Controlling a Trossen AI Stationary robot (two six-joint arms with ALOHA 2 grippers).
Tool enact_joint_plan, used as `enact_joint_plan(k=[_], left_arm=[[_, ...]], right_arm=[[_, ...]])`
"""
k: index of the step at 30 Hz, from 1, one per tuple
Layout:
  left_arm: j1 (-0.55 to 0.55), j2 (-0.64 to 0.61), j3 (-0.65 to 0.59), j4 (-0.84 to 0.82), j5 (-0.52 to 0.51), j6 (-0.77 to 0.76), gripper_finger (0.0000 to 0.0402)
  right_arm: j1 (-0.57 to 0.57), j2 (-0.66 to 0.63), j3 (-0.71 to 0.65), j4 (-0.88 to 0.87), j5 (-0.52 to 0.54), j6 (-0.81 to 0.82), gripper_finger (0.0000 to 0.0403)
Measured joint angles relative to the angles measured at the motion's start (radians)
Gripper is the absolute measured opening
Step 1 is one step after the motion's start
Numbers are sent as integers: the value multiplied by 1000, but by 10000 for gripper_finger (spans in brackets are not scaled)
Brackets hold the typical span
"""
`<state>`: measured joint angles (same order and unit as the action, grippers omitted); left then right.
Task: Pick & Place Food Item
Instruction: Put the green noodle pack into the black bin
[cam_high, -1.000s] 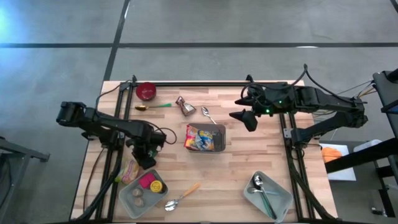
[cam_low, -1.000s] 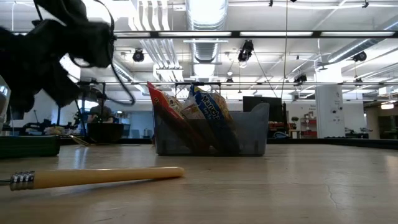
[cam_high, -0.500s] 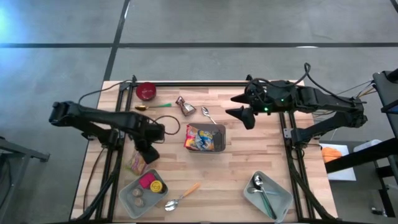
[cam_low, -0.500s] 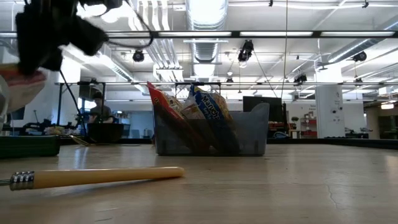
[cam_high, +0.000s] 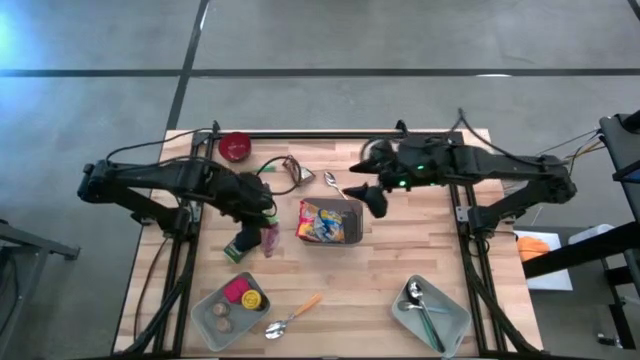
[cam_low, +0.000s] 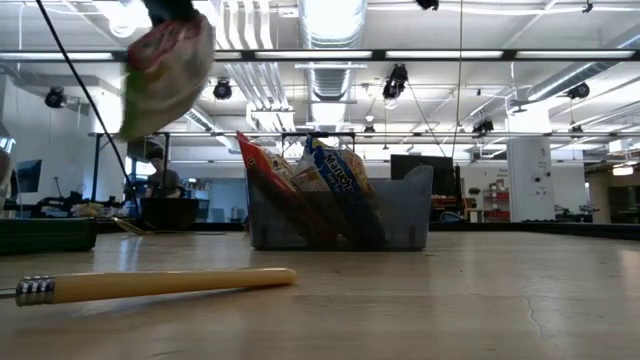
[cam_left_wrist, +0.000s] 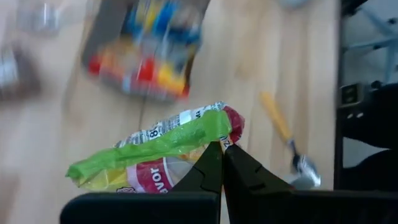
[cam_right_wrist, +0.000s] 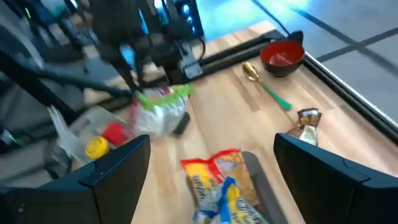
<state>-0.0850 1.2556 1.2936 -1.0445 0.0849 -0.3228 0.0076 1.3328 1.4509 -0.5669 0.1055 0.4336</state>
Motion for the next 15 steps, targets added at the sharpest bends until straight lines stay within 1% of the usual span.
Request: enact_joint_plan(k=[2, 3, 5, 7, 12, 15], left_arm=[[0, 0, 25, 60, 1, 76, 1], [0, -3, 35, 87, 6, 115, 1], [0, -11, 56, 133, 33, 190, 1], [0, -18, 81, 166, 65, 248, 1], [1, -56, 125, 256, 131, 363, 1], [2, -83, 127, 349, 198, 395, 1]], right_arm=[[0, 33, 0, 3, 0, -59, 339], [1, 50, 0, 8, -2, -57, 338], [1, 83, 2, 24, -39, 6, 338], [-3, 114, 16, 27, -77, 20, 338], [-14, 163, 96, 37, -112, -45, 338], [-30, 192, 158, 40, -114, -97, 338]])
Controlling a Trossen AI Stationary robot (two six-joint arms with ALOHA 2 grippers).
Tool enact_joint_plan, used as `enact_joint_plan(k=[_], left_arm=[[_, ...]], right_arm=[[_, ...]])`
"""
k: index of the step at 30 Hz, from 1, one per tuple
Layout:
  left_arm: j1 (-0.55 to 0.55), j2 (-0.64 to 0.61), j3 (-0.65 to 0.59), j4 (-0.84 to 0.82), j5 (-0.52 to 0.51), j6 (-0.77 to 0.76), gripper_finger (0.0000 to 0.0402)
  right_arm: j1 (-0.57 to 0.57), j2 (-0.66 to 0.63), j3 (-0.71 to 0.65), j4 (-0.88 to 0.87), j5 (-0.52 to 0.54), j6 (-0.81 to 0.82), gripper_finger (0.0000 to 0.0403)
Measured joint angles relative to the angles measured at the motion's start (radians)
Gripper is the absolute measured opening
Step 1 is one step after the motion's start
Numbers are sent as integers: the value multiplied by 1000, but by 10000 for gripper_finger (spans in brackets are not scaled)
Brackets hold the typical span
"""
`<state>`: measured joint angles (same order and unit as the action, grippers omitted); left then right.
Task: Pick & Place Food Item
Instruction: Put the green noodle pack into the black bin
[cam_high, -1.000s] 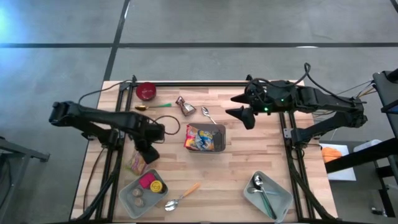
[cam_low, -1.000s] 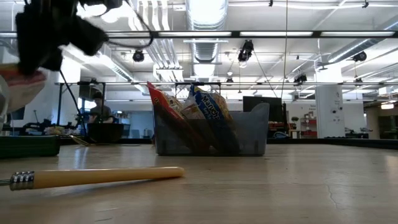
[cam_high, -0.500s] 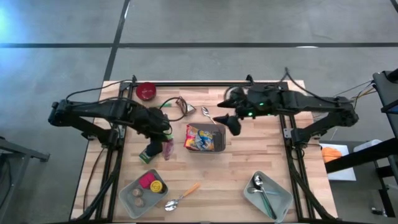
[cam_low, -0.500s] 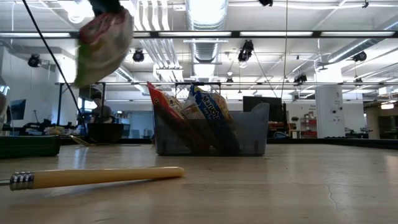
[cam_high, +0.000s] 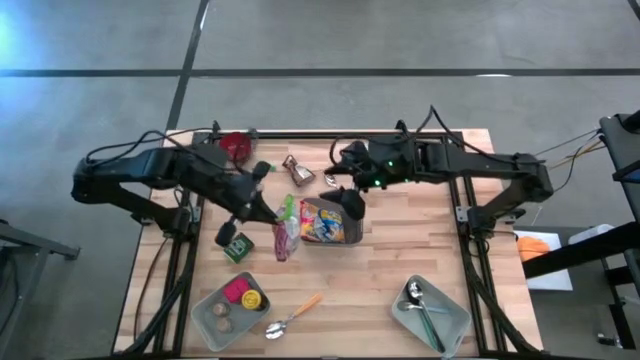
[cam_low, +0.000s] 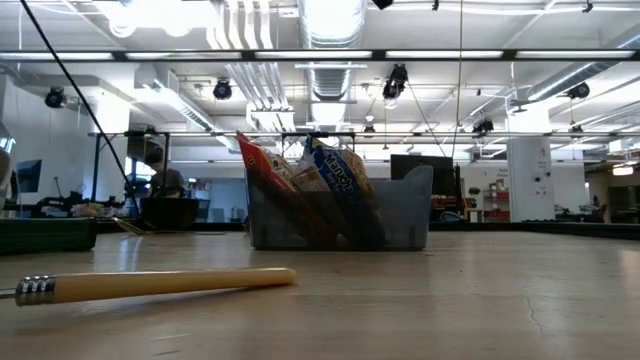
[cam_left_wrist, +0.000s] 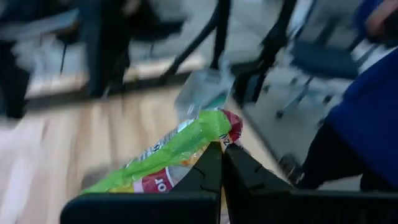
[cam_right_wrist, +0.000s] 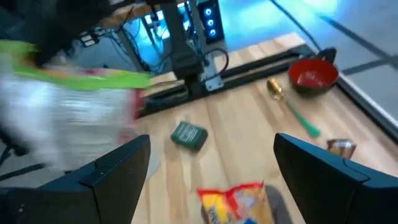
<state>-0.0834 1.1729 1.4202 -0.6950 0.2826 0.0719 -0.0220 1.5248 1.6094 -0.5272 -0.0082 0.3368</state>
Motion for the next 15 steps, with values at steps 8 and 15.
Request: enact_joint_plan(k=[8, 15], left_arm=[[0, -15, -3, 162, 148, 0, 1], [0, -13, -4, 168, 148, 0, 1]], right_arm=[[-55, 135, 206, -1, -195, -5, 338], [-64, 263, 384, -30, -485, 52, 337]])
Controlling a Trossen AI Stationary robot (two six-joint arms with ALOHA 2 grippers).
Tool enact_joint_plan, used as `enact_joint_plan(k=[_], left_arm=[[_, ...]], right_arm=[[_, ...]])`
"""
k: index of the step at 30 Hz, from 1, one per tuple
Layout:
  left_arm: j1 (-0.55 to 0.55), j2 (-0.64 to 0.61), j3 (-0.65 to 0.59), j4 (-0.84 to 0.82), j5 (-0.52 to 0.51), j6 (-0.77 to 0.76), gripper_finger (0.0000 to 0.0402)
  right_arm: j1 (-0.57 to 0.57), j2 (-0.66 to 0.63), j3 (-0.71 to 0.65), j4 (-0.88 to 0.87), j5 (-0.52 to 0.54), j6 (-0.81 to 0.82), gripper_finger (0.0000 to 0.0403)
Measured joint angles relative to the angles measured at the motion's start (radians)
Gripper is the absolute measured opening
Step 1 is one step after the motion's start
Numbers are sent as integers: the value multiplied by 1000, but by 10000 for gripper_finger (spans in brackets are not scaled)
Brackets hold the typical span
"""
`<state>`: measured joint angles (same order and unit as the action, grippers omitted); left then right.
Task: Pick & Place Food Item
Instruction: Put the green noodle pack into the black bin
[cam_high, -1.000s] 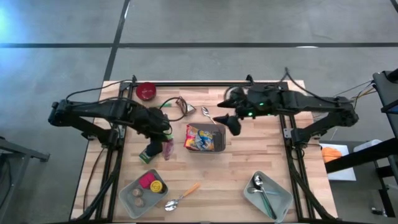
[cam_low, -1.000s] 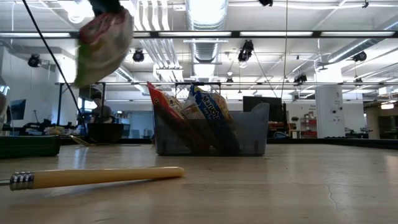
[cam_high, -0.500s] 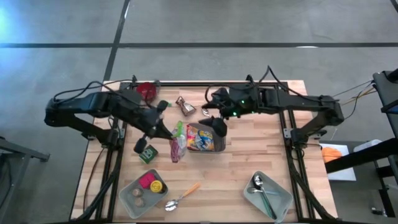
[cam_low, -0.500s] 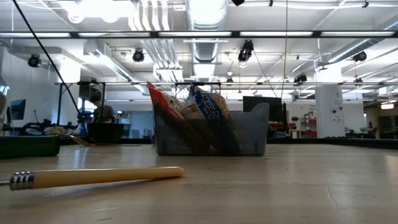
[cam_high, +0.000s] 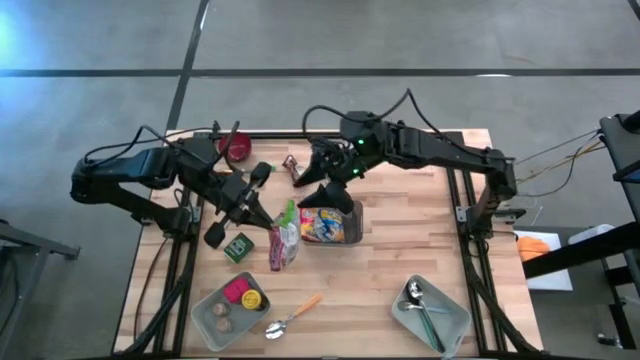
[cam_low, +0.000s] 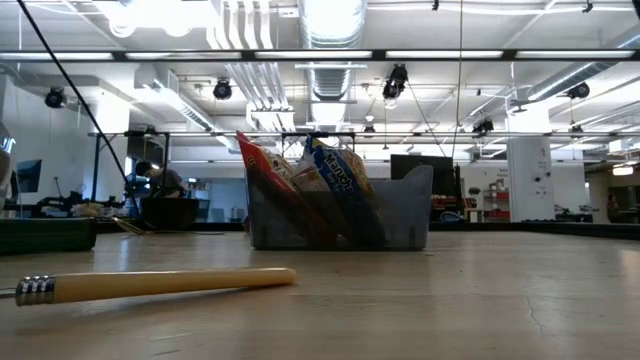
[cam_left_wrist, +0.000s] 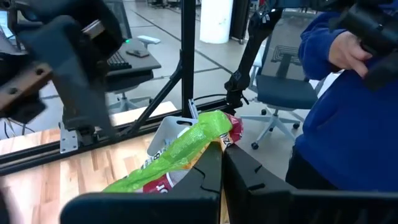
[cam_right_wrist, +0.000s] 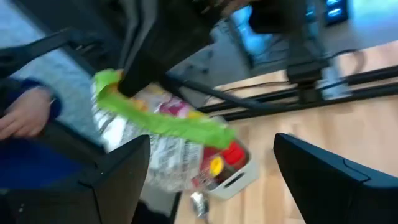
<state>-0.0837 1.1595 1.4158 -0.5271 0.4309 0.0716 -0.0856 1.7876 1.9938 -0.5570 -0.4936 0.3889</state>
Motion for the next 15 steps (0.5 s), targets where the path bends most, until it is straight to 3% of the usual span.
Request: enact_joint_plan(k=[4, 15], left_arm=[[0, -7, 0, 3, 4, 0, 1], [0, -6, 0, 36, 27, 4, 1]], right_arm=[[-1, 37, 44, -39, -70, -56, 337], [-7, 46, 57, -39, -159, -459, 337]])
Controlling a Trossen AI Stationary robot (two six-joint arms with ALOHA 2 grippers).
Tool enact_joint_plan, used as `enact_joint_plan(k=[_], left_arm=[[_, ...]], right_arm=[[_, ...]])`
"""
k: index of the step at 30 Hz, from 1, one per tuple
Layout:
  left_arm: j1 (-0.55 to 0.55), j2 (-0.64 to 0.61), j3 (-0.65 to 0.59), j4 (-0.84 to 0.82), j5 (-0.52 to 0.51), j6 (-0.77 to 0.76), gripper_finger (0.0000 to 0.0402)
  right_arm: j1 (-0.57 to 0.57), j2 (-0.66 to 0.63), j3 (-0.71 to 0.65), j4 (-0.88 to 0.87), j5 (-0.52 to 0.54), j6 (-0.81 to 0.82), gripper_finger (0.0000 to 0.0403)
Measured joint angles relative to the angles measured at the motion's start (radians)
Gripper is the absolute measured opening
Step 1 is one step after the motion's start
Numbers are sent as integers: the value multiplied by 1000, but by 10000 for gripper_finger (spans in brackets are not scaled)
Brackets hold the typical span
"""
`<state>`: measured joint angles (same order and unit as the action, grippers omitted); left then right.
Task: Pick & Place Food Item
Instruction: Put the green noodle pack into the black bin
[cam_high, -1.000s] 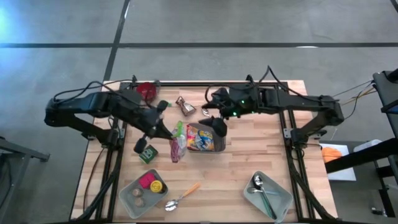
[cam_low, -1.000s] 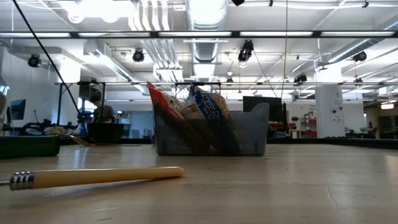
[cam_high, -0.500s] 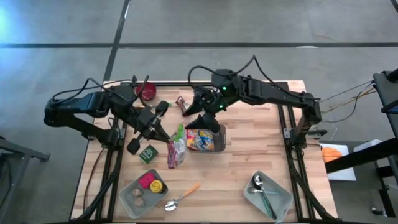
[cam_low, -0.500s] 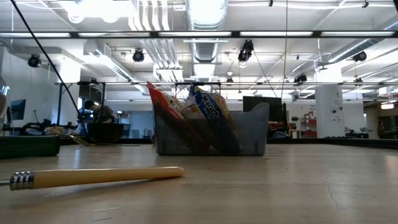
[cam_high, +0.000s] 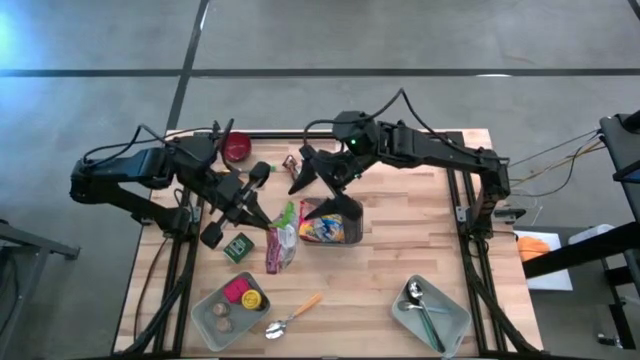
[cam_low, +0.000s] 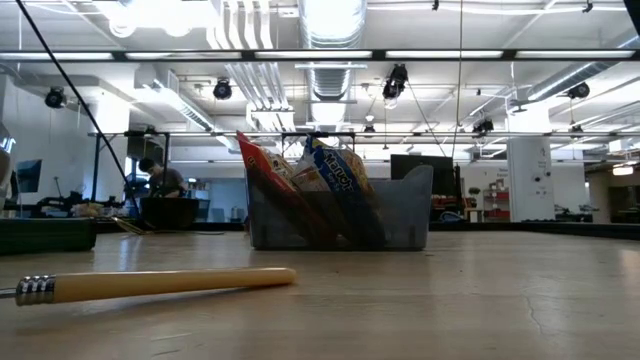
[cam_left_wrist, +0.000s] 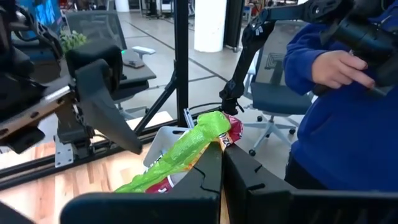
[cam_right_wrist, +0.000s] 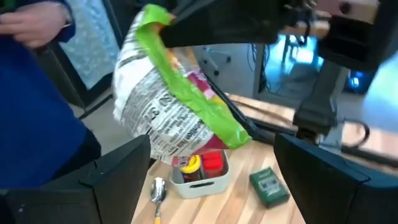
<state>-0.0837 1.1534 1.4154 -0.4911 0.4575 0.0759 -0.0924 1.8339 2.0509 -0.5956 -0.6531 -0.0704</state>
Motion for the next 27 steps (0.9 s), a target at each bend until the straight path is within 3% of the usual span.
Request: enact_joint_plan(k=[10, 23, 27], left_arm=[[0, 1, 0, 57, 8, 5, 1], [0, 35, -1, 152, 47, 36, 1], [0, 34, -1, 158, 52, 33, 1]], right_arm=[[0, 0, 2, 73, -71, -71, 337], [1, 32, 4, 139, -209, 5, 336], [1, 28, 4, 165, -225, 3, 309]])
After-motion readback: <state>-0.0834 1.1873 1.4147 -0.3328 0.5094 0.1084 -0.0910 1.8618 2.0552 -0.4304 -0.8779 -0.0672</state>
